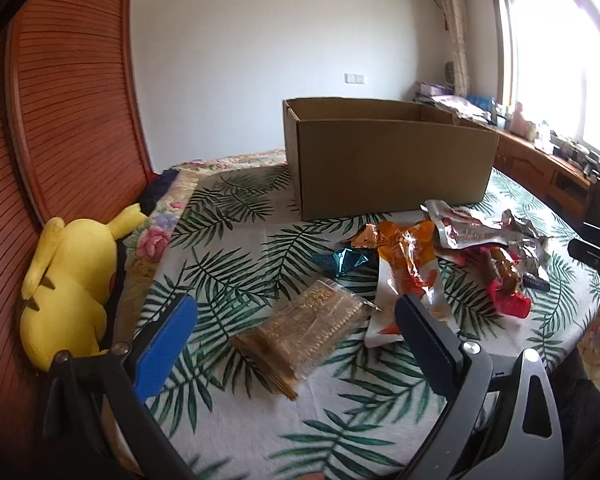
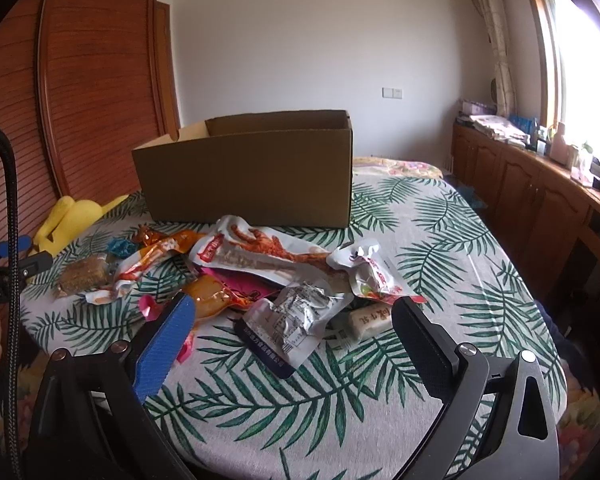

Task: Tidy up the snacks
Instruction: 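Grasp the brown granola bar pack with the left tool while the right tool grasps the white duck snack pouch, then carry the granola bar and duck pouch over the cardboard box with both tools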

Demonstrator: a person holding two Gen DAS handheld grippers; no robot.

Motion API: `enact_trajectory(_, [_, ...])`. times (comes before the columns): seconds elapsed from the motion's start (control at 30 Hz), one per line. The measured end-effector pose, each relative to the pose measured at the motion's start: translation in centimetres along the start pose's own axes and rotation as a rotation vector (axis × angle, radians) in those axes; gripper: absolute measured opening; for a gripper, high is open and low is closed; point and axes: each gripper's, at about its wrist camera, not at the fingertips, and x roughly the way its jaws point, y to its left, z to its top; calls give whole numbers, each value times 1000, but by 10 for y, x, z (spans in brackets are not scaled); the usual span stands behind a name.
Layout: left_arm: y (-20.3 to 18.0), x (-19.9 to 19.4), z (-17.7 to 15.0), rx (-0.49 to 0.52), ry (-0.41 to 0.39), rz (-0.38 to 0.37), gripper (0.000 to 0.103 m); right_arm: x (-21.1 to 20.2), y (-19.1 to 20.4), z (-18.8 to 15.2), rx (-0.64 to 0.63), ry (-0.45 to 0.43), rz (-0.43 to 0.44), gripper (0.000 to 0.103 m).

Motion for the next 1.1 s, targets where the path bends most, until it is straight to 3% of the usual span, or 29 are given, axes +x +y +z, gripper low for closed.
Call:
enact_trajectory(0.23, [5, 37, 3, 94, 116, -85, 97, 8, -12, -1, 0, 26, -11, 100])
enact_trajectory(0.43, [-2, 55, 6, 160, 180, -81, 94, 14, -23, -5, 17, 55, -12, 100])
enact_trajectory(0.63, [-4, 68, 8, 157, 240, -92, 83, 19, -29, -6, 26, 77, 4, 99])
enact_trajectory(0.8, [0, 74, 5, 129, 272, -109, 66, 32, -38, -4, 61, 113, 38, 94])
enact_trajectory(1.1, [9, 72, 4, 83, 243, -122, 45, 52, -49, 11, 38, 133, 28, 88])
